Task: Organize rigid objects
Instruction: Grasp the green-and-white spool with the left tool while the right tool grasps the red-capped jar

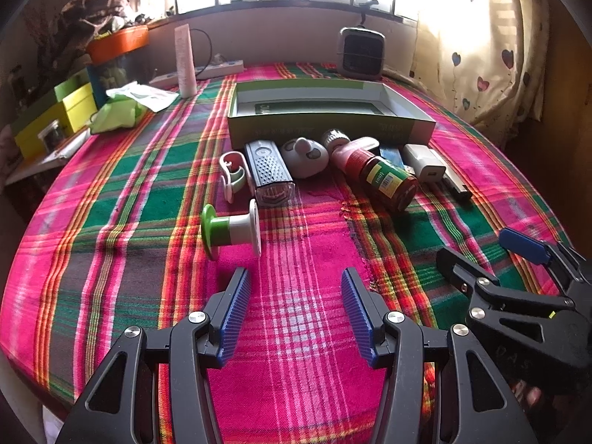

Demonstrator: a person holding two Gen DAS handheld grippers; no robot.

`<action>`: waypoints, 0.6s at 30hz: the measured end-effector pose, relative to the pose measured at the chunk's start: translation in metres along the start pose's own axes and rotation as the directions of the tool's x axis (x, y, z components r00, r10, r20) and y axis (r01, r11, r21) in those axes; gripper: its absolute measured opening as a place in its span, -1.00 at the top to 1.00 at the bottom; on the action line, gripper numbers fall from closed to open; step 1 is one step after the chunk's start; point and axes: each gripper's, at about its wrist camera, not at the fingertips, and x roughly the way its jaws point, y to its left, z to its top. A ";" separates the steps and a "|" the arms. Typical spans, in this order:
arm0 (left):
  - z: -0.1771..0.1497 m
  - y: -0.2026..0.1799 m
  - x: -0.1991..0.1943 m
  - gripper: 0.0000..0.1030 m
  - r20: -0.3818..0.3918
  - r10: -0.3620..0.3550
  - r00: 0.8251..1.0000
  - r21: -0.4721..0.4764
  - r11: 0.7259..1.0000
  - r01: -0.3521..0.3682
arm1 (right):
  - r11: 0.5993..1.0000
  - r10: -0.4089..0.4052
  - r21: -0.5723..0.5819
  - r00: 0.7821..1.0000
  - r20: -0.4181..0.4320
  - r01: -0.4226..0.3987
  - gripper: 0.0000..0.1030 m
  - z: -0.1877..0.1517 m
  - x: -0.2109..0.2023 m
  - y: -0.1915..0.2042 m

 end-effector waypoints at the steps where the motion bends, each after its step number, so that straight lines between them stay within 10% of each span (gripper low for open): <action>1: 0.000 0.002 -0.001 0.04 -0.002 -0.013 1.000 -0.006 1.000 0.013 | 1.000 0.003 -0.004 1.000 -0.002 -0.003 -0.64 0.000 0.000 0.000; 18: 0.005 0.053 -0.008 0.04 -0.009 -0.048 0.999 -0.145 0.988 0.046 | 0.983 0.147 -0.113 0.989 -0.005 -0.147 -0.63 0.022 0.010 0.018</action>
